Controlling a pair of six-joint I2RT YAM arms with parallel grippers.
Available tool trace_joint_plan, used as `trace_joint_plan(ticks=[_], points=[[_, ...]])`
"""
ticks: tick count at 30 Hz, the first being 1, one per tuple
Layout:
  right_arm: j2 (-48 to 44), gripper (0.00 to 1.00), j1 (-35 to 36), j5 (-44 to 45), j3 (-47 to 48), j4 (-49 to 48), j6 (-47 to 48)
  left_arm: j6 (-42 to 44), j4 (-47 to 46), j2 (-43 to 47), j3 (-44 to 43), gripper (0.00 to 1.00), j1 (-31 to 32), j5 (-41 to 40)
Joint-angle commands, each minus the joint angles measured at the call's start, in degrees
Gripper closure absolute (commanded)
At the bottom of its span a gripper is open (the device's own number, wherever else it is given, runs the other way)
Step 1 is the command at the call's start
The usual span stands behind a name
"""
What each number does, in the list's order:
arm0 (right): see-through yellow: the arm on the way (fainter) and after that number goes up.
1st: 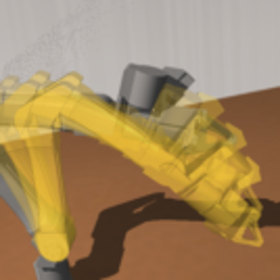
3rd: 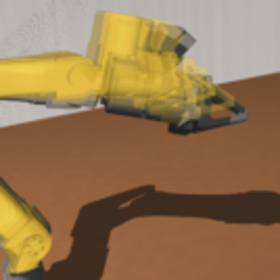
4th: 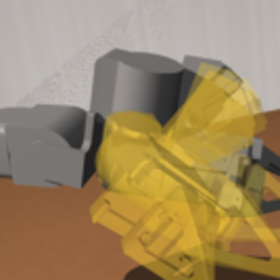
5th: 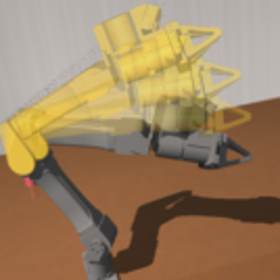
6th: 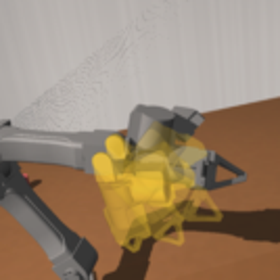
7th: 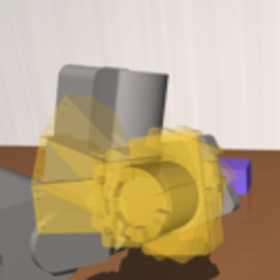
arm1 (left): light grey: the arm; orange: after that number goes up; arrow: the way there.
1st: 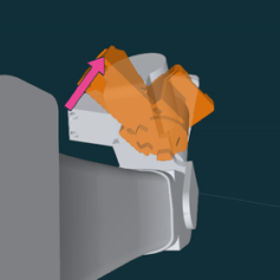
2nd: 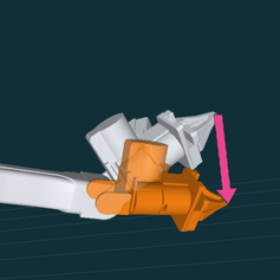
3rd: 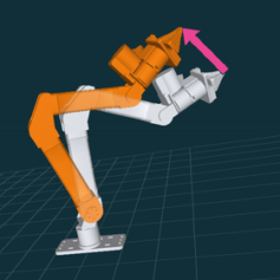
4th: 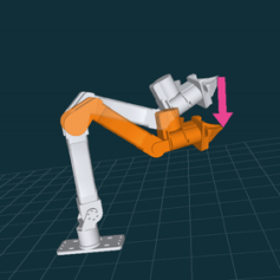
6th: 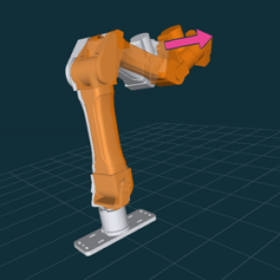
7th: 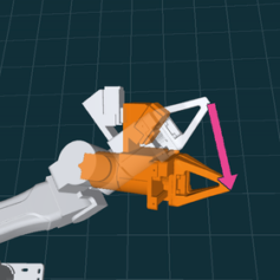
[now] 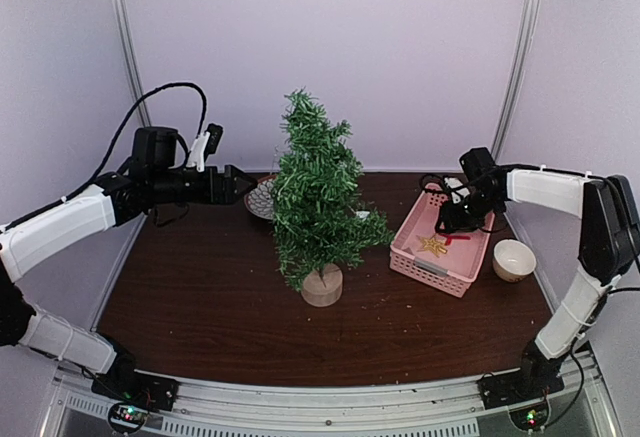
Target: Decorate the small christmas tree
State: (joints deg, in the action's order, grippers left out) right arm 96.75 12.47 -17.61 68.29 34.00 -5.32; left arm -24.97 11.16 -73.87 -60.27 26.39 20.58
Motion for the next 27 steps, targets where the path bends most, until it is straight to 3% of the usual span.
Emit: trace_joint_plan(ticks=[1,22,27], points=[[0.87,0.65,0.14,10.59,1.62,4.38,4.44,0.81,-2.57,-0.62,-1.61,0.08,-0.24,0.82],[12.59,0.65,1.32,12.13,5.08,5.68,9.47,1.33,-2.66,-0.48,-1.52,0.07,-0.22,1.04],[14.64,0.61,2.20,12.27,6.14,5.12,10.05,1.26,-2.83,-0.40,-1.43,0.07,-0.21,0.98]])
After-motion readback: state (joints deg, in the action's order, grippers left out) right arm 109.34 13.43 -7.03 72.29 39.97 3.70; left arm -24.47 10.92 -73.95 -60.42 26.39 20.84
